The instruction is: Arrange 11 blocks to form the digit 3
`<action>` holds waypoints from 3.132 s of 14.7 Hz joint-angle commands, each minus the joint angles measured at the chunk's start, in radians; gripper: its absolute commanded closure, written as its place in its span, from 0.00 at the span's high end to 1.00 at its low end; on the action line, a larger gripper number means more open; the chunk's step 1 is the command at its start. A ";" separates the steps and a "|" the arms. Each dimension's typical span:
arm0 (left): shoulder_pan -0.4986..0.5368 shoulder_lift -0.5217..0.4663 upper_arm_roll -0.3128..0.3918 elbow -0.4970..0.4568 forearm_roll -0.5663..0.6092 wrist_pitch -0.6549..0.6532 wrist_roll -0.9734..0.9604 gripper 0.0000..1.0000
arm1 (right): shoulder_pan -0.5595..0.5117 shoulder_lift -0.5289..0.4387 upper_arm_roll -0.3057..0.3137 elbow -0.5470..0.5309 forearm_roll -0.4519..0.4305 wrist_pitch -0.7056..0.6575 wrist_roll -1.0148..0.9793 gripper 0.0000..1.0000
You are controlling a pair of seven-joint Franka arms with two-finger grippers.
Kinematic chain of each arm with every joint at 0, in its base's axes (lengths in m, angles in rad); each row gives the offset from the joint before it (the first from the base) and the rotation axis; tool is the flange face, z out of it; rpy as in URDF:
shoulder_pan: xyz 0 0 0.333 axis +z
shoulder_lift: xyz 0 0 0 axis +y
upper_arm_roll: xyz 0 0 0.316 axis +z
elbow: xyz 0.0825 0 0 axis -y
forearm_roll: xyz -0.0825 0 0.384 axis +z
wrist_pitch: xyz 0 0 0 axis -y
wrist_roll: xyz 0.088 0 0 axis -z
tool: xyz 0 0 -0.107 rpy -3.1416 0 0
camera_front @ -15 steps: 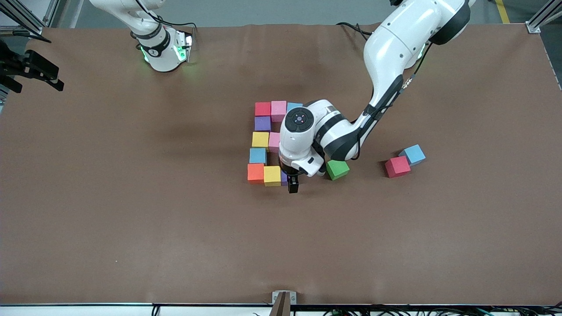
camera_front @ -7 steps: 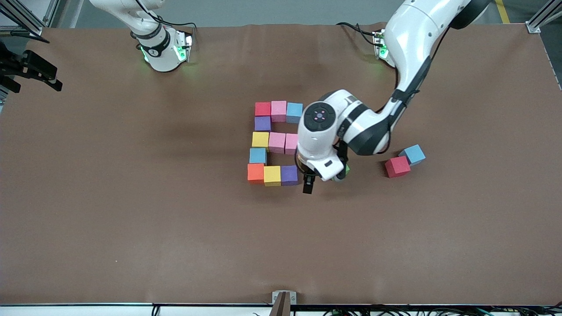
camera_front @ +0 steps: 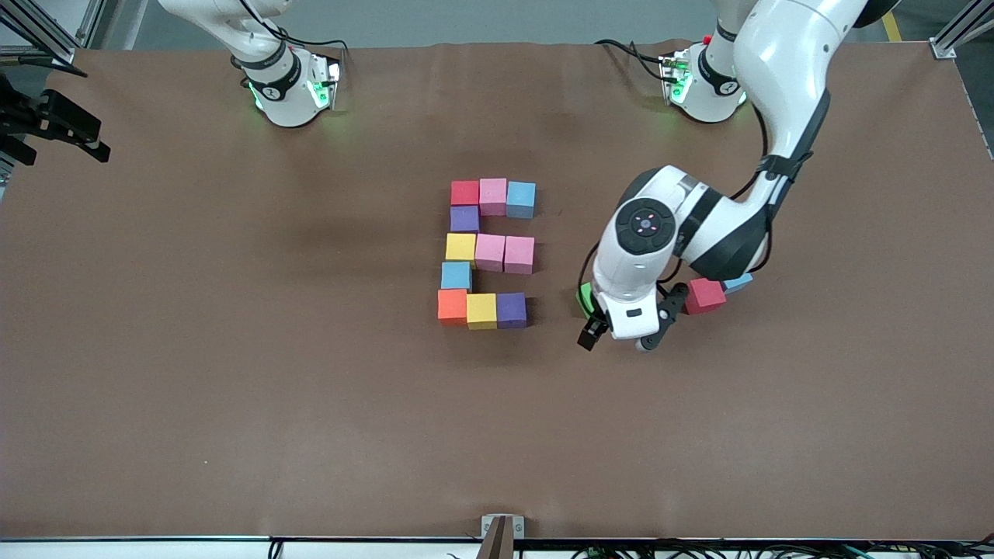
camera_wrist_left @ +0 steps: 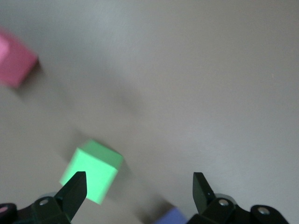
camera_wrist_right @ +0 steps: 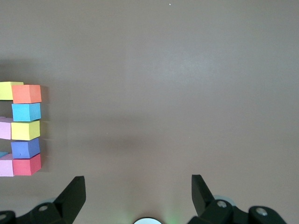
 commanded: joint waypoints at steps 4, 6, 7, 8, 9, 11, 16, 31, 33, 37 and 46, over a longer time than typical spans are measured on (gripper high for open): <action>0.124 -0.182 0.001 -0.181 -0.017 -0.003 0.489 1.00 | 0.010 -0.007 -0.006 -0.006 -0.006 0.006 -0.003 1.00; 0.155 -0.210 0.000 -0.174 -0.020 -0.034 0.665 0.96 | 0.010 -0.007 -0.006 -0.006 -0.006 0.006 -0.003 1.00; 0.182 -0.221 -0.005 -0.166 -0.020 -0.064 0.680 0.95 | 0.010 -0.005 -0.006 -0.008 -0.006 0.006 -0.003 1.00; 0.205 -0.244 -0.011 -0.163 -0.029 -0.080 0.715 0.95 | 0.010 -0.005 -0.005 -0.006 -0.006 0.006 -0.003 1.00; 0.213 -0.262 -0.011 -0.163 -0.049 -0.094 0.761 0.95 | 0.010 -0.005 -0.005 -0.006 -0.006 0.006 -0.003 1.00; 0.253 -0.303 -0.014 -0.163 -0.086 -0.147 0.838 0.97 | 0.010 -0.005 -0.005 -0.006 -0.006 0.006 -0.003 1.00; 0.359 -0.440 -0.013 -0.163 -0.195 -0.264 1.074 0.99 | 0.013 -0.004 -0.005 -0.006 -0.006 0.008 -0.003 1.00; 0.204 -0.612 0.387 -0.079 -0.319 -0.467 1.490 0.99 | 0.012 -0.001 -0.005 0.003 -0.006 0.026 -0.003 1.00; 0.198 -0.606 0.400 -0.057 -0.318 -0.467 1.490 0.99 | 0.013 -0.001 -0.005 0.003 -0.006 0.026 -0.003 1.00; 0.201 -0.592 0.400 -0.013 -0.316 -0.467 1.489 0.99 | 0.013 0.001 -0.005 0.003 -0.006 0.029 -0.003 1.00; 0.184 -0.543 0.394 0.039 -0.306 -0.467 1.486 0.99 | 0.016 0.010 -0.005 0.003 -0.009 0.046 -0.003 1.00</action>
